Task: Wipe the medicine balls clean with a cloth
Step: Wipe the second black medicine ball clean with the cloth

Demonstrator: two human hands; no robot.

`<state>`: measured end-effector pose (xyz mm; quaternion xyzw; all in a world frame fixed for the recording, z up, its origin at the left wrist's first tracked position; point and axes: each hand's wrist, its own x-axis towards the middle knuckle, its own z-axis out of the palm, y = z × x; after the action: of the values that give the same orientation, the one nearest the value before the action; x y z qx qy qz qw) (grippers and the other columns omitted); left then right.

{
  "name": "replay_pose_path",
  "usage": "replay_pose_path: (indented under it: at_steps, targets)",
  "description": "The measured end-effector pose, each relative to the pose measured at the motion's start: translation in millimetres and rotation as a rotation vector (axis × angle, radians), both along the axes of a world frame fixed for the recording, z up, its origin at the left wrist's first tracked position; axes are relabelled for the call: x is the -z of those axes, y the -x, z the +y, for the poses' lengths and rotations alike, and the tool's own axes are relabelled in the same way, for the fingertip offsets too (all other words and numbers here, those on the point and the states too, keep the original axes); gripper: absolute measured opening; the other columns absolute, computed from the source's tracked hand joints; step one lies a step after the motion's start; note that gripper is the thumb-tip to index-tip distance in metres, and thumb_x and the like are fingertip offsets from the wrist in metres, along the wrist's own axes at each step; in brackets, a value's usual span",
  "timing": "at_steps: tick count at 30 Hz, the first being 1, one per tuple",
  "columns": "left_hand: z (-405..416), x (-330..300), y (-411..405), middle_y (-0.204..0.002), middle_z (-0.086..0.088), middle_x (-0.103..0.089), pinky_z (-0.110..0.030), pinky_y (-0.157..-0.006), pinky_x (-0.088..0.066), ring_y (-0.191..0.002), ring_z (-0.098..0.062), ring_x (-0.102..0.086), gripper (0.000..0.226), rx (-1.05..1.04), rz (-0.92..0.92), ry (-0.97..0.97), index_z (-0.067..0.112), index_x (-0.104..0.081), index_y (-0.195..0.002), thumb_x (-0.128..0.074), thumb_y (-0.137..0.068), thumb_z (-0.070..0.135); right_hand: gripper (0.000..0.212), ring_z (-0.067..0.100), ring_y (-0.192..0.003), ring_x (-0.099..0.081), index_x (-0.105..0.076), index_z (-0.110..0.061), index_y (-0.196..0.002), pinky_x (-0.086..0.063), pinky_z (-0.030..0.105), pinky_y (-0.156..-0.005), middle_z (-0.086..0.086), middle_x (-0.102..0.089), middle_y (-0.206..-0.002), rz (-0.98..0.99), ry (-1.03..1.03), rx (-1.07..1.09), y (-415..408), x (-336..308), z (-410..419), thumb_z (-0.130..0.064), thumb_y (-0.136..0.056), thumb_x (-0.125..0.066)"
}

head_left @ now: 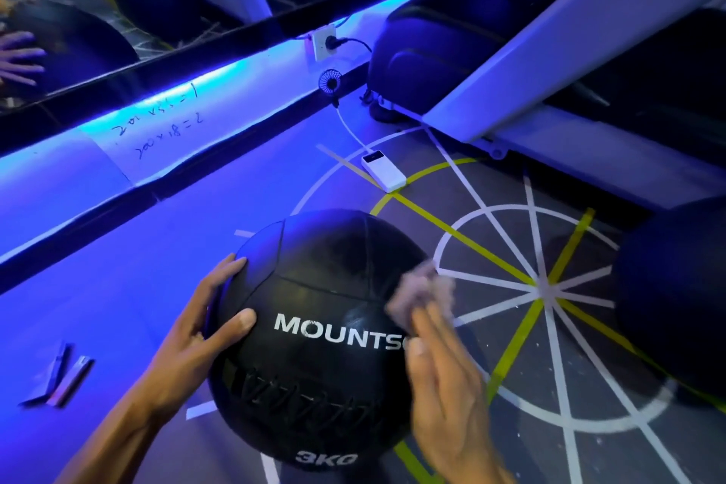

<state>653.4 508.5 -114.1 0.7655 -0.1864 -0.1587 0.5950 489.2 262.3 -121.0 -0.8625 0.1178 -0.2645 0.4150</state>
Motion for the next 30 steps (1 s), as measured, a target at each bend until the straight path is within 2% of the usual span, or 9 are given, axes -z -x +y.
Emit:
replay_pose_path:
  at_steps: [2, 6, 10, 12, 15, 20, 22, 25, 30]
  targets:
    - [6, 2, 3, -0.158, 0.025, -0.038, -0.019, -0.114, -0.038, -0.148, 0.006, -0.029, 0.078, 0.016, -0.01, 0.01, 0.039, -0.054, -0.141, -0.078, -0.07, 0.063, 0.051, 0.022, -0.152, -0.032, -0.046, -0.01, -0.151, -0.026, 0.038, -0.124, 0.0, -0.039, -0.162, -0.061, 0.179, -0.178, -14, -20, 23, -0.034, -0.109, -0.033]
    - [23, 7, 9, -0.159, 0.024, -0.039, -0.011, -0.112, -0.035, -0.15, 0.001, -0.03, 0.059, 0.032, -0.042, -0.025, 0.042, -0.055, -0.139, -0.081, -0.087, 0.036, 0.049, 0.017, -0.151, -0.033, -0.044, -0.015, -0.154, -0.024, 0.045, -0.124, -0.002, -0.037, -0.163, -0.069, 0.336, -0.323, -26, -21, 15, -0.029, -0.108, -0.035]
    - [27, 11, 12, -0.162, 0.018, -0.036, -0.016, -0.114, -0.034, -0.15, -0.001, -0.03, 0.076, 0.06, -0.048, -0.05, 0.038, -0.054, -0.141, -0.081, -0.074, 0.061, 0.043, 0.005, -0.152, -0.025, -0.043, -0.059, -0.144, -0.016, 0.016, -0.119, -0.017, -0.03, -0.163, 0.215, -0.094, -0.114, -54, -13, -44, -0.035, -0.111, -0.029]
    - [25, 10, 13, -0.162, 0.019, -0.034, -0.02, -0.116, -0.034, -0.15, -0.001, -0.03, 0.089, 0.035, -0.041, -0.041, 0.031, -0.052, -0.143, -0.081, -0.069, 0.071, 0.045, 0.015, -0.14, -0.048, -0.065, -0.046, -0.127, -0.033, 0.028, -0.114, -0.003, -0.056, -0.149, 0.527, -0.44, 0.01, -79, -6, -74, -0.051, -0.11, -0.024]
    - [18, 9, 10, -0.162, 0.022, -0.033, -0.027, -0.117, -0.036, -0.15, 0.0, -0.03, 0.088, 0.039, -0.057, -0.033, 0.036, -0.052, -0.143, -0.079, -0.068, 0.074, 0.059, 0.012, -0.13, -0.059, -0.075, -0.039, -0.116, -0.038, 0.041, -0.117, -0.013, -0.072, -0.125, 0.5, -0.636, -0.067, -107, -15, -82, -0.068, -0.101, -0.026]
    - [-2, -1, -9, -0.156, 0.023, -0.042, -0.029, -0.118, -0.032, -0.146, 0.005, -0.034, 0.085, 0.005, -0.053, -0.063, 0.043, -0.054, -0.141, -0.074, -0.067, 0.079, 0.049, -0.004, -0.145, -0.034, -0.068, -0.026, -0.129, -0.018, 0.021, -0.119, -0.015, -0.055, -0.148, 0.204, 0.12, -0.493, -124, -69, -1, -0.043, -0.105, -0.028]
    - [-16, -9, -26, -0.147, 0.022, -0.05, -0.027, -0.116, -0.032, -0.137, 0.007, -0.043, 0.08, -0.064, -0.077, -0.143, 0.042, -0.056, -0.137, -0.07, -0.066, 0.077, 0.042, -0.002, -0.147, -0.032, -0.063, -0.022, -0.139, -0.018, 0.024, -0.123, -0.01, -0.052, -0.152, 0.113, 0.211, -0.412, -117, -58, -10, -0.033, -0.107, -0.038]
    - [-42, -20, -65, -0.129, 0.012, -0.057, -0.029, -0.102, -0.044, -0.117, -0.007, -0.057, 0.065, -0.247, -0.078, -0.251, 0.042, -0.062, -0.12, -0.061, -0.068, 0.08, 0.038, -0.004, -0.147, -0.032, -0.059, -0.026, -0.143, -0.031, 0.024, -0.119, -0.022, -0.049, -0.15, 0.075, -0.07, -0.026, -84, -25, -54, -0.034, -0.107, -0.049]
    - [-52, -29, -109, -0.103, 0.019, -0.064, -0.02, -0.073, -0.043, -0.081, 0.003, -0.059, 0.031, -0.219, 0.146, -0.15, 0.03, -0.061, -0.116, -0.047, -0.103, 0.055, 0.03, 0.01, -0.118, -0.051, -0.057, -0.038, -0.133, -0.038, 0.027, -0.087, -0.009, -0.063, -0.123, 0.289, -0.471, 0.18, -25, 14, -81, -0.03, -0.105, -0.056]
